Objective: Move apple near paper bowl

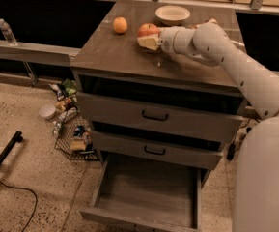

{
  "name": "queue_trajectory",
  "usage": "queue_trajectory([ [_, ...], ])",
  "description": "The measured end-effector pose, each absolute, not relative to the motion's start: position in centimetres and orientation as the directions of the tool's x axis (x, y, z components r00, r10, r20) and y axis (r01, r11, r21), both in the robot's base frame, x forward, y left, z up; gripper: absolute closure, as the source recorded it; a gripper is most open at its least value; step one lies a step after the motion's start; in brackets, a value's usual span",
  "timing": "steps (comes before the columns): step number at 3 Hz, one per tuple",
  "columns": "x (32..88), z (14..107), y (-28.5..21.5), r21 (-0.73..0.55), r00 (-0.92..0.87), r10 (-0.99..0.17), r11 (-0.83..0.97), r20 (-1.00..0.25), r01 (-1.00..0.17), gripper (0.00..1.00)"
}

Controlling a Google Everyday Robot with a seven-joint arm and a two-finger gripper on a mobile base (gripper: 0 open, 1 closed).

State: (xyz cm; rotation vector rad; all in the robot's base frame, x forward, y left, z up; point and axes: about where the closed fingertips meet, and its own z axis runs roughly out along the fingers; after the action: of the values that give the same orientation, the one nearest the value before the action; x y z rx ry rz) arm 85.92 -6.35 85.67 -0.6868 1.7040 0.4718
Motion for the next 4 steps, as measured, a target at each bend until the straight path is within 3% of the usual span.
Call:
queue_trajectory([
  [2,90.3,87.5,-13.4,-0.099,-0.136,-0.198,0.846,-0.971,-0.524,1.00],
  [3,92.3,87.8,-14.7,-0.104,-0.142,-0.199,0.860,-0.970,-0.499,1.00],
  [4,93.8,88.0,-15.0,-0.105,-0.146,-0.200,0.866,-0.969,-0.490,0.90],
])
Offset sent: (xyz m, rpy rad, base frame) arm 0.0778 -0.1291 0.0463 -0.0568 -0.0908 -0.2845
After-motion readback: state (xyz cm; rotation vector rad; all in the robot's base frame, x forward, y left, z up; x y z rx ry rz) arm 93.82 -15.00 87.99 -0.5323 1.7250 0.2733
